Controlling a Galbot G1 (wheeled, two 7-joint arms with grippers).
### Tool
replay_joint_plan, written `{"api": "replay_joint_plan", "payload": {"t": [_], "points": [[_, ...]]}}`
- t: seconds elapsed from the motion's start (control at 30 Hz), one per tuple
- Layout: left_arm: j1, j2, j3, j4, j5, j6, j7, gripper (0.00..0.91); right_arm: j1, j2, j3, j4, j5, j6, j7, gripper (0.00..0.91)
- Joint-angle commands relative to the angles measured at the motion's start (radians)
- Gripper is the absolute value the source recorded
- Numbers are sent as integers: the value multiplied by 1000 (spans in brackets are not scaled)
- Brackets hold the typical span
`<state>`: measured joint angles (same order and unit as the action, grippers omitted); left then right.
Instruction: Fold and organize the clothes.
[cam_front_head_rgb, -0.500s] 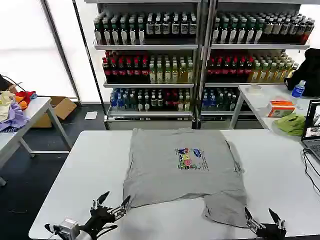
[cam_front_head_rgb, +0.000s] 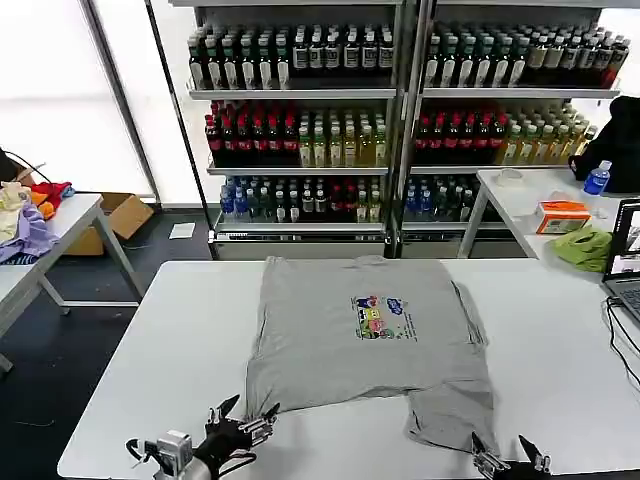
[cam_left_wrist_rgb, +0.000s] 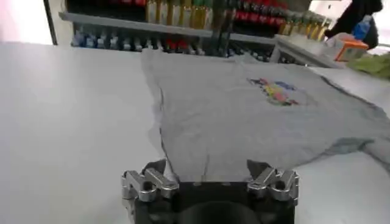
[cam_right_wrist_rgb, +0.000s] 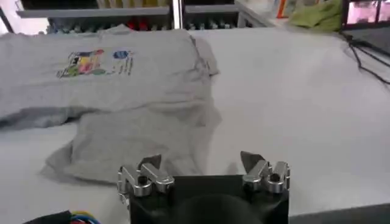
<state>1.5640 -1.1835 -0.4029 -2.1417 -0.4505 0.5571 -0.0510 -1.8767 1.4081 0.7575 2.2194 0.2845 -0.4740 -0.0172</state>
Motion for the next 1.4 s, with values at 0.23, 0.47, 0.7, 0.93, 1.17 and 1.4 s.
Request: {"api": "replay_joint_plan", "payload": {"t": [0.23,0.47,0.7,0.93,1.17,1.4], "points": [[-3,-20,34,71,43,-10,-18,91,-11,6,-43,-14,-15,4,6,0],[23,-37,37,63,55,-37,-20,10,-15,4,-37,-8,-13,19,4,0],[36,-56,43,66,84,-72,-24,20,-19,2,-40,-9,-12,43,-10,0],[47,-74,25,25,98,-111,-38,20,-14,5,-52,4,6,88,-27,0],[90,-65,-25,-78,101,-104,-34,20,-67,-2,-35,74,73,83,-6,0],[168,-50,-80,-177,102,-36,-20,20,-206,-4,-42,156,108,90,-4,0]]}}
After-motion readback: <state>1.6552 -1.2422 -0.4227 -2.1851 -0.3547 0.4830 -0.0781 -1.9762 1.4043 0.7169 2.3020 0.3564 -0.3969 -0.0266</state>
